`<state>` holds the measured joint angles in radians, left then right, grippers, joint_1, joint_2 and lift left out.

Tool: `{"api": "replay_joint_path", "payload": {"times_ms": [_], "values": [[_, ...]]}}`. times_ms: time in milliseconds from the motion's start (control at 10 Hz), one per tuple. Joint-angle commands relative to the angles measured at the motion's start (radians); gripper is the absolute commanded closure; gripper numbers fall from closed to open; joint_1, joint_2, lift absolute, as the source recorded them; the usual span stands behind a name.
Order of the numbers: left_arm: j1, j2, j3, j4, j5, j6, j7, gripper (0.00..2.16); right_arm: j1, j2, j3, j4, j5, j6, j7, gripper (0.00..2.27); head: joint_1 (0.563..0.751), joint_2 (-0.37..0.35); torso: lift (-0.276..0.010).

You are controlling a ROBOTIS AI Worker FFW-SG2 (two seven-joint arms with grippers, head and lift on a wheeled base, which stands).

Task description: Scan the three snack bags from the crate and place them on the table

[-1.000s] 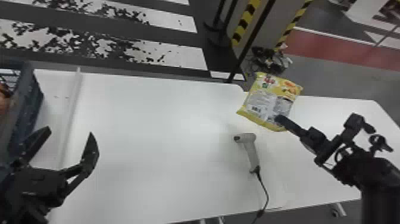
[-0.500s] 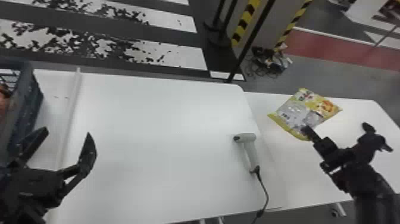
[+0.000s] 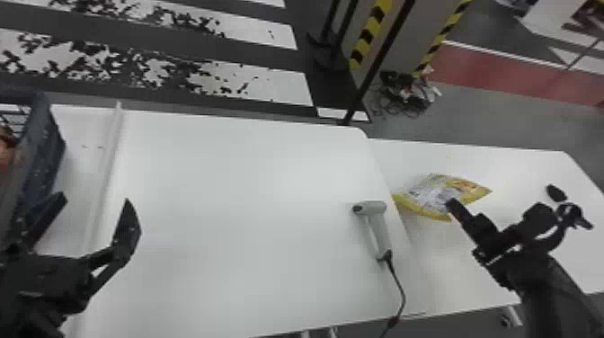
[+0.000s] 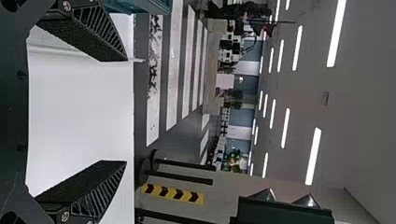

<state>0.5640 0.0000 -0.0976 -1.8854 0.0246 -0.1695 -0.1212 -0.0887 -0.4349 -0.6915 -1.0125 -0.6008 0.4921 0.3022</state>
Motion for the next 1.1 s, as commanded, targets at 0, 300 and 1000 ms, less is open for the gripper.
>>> {"api": "replay_joint_path", "payload": {"times_ms": [0,300,1000], "values": [[0.004,-0.003,0.001,0.0,0.005,-0.009,0.0,0.09,-0.002,-0.004,0.007,0.0,0.006,0.001,0.012,0.0,0.695,-0.35,-0.062],[0.01,-0.003,0.001,-0.009,0.005,-0.009,0.0,0.09,0.047,-0.001,0.013,-0.101,0.006,0.017,0.035,0.04,0.695,-0.35,-0.062],[0.019,-0.003,-0.01,-0.021,-0.006,-0.009,0.008,0.09,0.308,0.137,0.118,-0.666,0.07,0.056,0.106,0.04,0.695,-0.35,-0.062]]}}
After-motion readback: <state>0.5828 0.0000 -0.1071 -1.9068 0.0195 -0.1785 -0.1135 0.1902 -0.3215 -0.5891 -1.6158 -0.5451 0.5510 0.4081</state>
